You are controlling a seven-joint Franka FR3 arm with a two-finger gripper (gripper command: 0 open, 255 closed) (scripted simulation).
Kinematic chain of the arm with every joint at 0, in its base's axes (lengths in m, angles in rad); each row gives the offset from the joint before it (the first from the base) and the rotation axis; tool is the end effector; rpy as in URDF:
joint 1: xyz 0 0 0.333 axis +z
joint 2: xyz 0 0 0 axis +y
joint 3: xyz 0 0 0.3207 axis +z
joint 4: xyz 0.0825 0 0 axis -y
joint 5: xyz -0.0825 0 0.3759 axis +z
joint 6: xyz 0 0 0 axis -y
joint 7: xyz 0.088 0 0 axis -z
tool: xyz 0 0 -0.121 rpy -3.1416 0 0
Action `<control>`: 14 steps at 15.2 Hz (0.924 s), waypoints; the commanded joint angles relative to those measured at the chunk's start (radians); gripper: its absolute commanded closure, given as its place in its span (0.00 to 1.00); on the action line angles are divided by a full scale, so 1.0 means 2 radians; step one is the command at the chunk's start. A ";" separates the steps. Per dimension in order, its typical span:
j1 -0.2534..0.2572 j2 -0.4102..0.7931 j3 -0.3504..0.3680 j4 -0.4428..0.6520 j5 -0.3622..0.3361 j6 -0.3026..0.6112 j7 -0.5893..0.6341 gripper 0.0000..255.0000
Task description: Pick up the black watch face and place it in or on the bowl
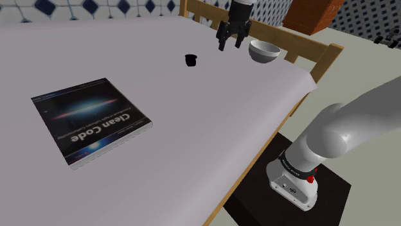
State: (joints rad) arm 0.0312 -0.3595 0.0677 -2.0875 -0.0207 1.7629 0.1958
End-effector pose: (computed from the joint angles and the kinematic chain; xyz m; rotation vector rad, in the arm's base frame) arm 0.4386 0.0451 0.5667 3.0985 -0.1507 0.0623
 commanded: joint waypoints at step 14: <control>0.015 0.301 0.024 0.272 -0.025 0.000 0.077 0.00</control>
State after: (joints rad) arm 0.0570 0.2113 0.1145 -1.5766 -0.0678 1.7684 0.3435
